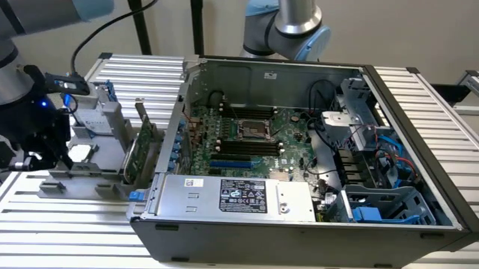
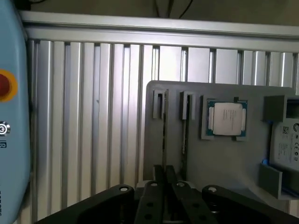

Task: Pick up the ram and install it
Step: 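Pick up the ram and move it above insertion slot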

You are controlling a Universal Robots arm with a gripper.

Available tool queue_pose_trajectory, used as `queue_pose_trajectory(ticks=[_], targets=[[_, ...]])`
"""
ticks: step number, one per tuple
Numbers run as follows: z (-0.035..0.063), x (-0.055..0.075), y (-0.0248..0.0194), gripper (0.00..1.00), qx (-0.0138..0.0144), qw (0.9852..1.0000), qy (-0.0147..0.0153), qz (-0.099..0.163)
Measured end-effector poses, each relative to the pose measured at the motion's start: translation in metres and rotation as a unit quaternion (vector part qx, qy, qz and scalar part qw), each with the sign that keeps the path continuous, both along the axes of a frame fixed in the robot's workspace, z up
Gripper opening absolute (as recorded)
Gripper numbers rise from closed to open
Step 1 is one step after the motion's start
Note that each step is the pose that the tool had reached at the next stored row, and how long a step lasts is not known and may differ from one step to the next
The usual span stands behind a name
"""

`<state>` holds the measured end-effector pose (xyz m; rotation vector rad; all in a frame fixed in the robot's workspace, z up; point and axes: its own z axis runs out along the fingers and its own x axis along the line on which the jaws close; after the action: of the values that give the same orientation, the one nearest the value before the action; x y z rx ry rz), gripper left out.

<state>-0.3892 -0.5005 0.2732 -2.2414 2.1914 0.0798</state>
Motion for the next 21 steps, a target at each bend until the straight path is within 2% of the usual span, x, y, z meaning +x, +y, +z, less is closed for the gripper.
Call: queue_pose_trajectory(ticks=[5, 9, 15, 21], targets=[[0.0229, 0.003, -0.0002, 0.00, 0.0000, 1.0000, 0.0000, 0.000], [0.0409, 0.012, -0.0005, 0.00, 0.0000, 1.0000, 0.0000, 0.000], [0.0672, 0.037, -0.0015, 0.00, 0.0001, 1.0000, 0.0000, 0.000], [0.0862, 0.065, -0.0033, 0.00, 0.0018, 1.0000, 0.0000, 0.000]])
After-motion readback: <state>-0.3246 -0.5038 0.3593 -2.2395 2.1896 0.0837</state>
